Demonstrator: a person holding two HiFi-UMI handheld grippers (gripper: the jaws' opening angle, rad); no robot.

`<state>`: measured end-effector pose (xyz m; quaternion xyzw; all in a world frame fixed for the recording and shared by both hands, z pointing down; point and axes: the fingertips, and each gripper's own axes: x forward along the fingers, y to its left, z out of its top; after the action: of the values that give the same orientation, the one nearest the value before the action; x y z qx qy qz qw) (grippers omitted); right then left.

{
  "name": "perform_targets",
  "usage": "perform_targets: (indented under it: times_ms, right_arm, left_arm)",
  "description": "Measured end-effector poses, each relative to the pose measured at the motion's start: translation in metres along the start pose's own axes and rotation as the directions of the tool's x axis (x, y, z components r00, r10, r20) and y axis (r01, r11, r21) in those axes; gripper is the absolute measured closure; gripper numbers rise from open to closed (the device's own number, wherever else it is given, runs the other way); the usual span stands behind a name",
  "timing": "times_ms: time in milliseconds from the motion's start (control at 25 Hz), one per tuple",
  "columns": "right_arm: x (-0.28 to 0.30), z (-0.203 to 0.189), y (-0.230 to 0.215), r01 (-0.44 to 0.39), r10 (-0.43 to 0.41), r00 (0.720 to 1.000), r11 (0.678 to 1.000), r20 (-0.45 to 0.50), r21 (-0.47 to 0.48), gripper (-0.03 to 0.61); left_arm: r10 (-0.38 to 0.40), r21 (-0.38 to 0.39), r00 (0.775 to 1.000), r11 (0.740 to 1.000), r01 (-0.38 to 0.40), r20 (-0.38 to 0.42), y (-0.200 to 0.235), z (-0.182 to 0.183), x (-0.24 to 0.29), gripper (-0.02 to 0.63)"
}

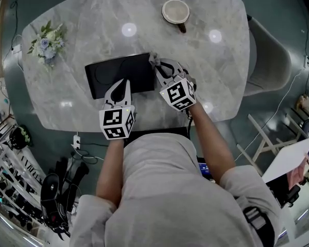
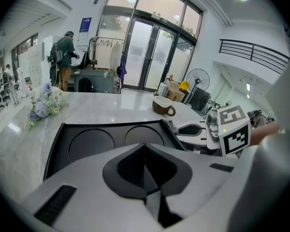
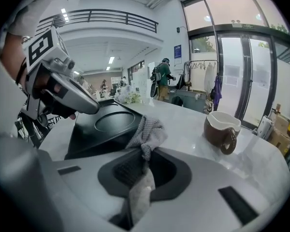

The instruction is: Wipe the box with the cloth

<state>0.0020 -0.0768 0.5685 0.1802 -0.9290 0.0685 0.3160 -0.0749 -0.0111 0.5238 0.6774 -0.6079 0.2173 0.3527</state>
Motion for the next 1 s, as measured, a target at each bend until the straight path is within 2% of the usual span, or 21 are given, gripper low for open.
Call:
perform_targets:
  times_ms: [840,1000]
  right_arm:
    - [0.032,0.022,-0.029,-0.028,0.028,1.000,0.995,0.000,-0.093,0.528]
    - [0.033,0.026,-0.031,-0.024,0.026,0.999,0.996,0.027,-0.084,0.528]
  left_arm:
    - [0.028,-0.027,1.000,0.999,-0.028,0.003,0.012,0.002,0.007,0.589]
    - [-0.011,-0.005,1.000,1.000,0.011,0.011,0.013,0.012,0.011,0.589]
